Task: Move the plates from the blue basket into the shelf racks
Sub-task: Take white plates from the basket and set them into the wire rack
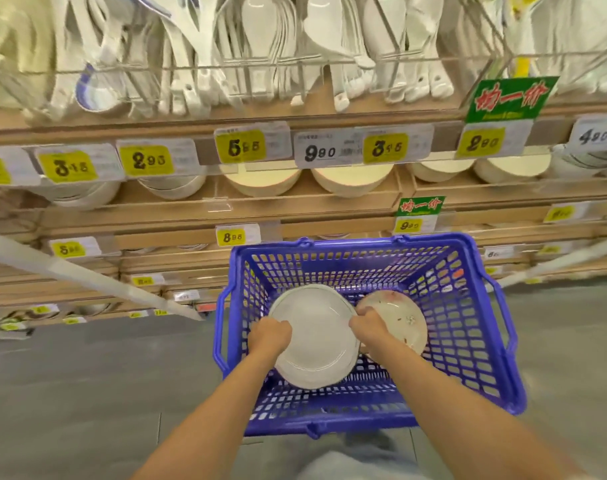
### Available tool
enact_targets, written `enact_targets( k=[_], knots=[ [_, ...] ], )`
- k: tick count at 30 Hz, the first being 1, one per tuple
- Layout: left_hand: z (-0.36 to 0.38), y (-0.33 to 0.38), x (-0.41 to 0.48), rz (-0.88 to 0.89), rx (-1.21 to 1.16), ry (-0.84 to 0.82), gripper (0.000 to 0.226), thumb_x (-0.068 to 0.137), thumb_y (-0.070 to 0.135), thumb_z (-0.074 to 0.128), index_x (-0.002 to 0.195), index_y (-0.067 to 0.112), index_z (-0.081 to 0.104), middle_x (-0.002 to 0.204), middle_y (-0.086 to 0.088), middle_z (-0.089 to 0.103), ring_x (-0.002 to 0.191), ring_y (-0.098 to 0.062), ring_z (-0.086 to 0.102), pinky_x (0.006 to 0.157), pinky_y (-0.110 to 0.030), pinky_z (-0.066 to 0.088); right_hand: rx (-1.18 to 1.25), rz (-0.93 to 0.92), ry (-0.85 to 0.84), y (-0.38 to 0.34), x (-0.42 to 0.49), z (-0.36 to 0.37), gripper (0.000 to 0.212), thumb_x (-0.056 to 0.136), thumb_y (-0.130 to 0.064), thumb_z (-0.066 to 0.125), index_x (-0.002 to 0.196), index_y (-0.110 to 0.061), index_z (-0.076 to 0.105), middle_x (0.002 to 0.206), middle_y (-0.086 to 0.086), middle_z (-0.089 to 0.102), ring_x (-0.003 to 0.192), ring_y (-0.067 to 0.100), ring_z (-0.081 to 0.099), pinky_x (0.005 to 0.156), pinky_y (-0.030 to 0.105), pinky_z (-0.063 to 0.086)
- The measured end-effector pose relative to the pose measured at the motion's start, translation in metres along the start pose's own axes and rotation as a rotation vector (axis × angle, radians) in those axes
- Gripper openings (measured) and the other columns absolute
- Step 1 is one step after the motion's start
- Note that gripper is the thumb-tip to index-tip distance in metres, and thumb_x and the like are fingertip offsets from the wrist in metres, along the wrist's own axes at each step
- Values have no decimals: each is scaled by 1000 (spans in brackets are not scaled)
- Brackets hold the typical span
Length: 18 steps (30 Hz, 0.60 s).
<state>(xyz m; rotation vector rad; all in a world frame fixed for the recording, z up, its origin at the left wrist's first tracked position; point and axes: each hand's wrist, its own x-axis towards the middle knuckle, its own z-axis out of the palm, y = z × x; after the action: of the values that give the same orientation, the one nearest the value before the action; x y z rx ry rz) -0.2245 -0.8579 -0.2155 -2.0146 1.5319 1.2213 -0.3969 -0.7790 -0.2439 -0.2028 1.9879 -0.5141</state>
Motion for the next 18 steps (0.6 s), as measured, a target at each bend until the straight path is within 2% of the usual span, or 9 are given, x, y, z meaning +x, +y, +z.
enact_targets(
  k=[5, 8, 11, 15, 17, 18],
  knots=[
    [-8, 0, -10, 99, 109, 64, 56, 92, 30, 51, 139, 2, 37, 144, -17, 35, 130, -37, 39, 103, -45, 37, -4, -14, 52, -1, -12, 1, 45, 81, -12, 51, 127, -13, 51, 123, 17, 57, 109, 37, 57, 94, 50, 50],
    [-23, -4, -16, 224, 45, 72, 57, 92, 31, 51, 140, 6, 33, 142, -16, 40, 127, -35, 43, 100, -45, 41, 14, -29, 67, -3, -30, -6, 39, 83, -21, 53, 121, -16, 50, 115, 13, 60, 103, 34, 59, 92, 49, 51],
    [-41, -4, -24, 380, -5, 90, 49, 96, 39, 46, 136, 12, 37, 132, -14, 53, 118, -34, 53, 92, -42, 46, 17, -71, 58, -7, -49, -12, 29, 90, -25, 49, 118, -16, 47, 112, 11, 59, 99, 31, 60, 83, 45, 55],
    [-64, -1, -34, 483, -159, 82, 56, 97, 46, 46, 140, 12, 41, 133, -12, 56, 121, -31, 53, 99, -44, 46, 69, -133, 34, -12, -83, -19, 20, 96, -31, 50, 109, -16, 55, 98, 9, 65, 81, 25, 66, 52, 31, 54],
    [-71, 1, -40, 507, -223, 41, 51, 97, 45, 47, 136, 11, 49, 130, -10, 58, 118, -29, 55, 100, -46, 46, 122, -196, 30, -13, -101, -25, 16, 98, -30, 49, 105, -22, 60, 91, 6, 69, 77, 22, 68, 52, 29, 54],
    [-74, 3, -45, 521, -241, 20, 48, 97, 44, 46, 133, 12, 52, 127, -10, 60, 116, -28, 56, 99, -46, 47, 157, -237, 47, -13, -109, -29, 15, 98, -29, 49, 106, -24, 61, 91, 4, 69, 79, 21, 67, 59, 30, 55]
  ],
)
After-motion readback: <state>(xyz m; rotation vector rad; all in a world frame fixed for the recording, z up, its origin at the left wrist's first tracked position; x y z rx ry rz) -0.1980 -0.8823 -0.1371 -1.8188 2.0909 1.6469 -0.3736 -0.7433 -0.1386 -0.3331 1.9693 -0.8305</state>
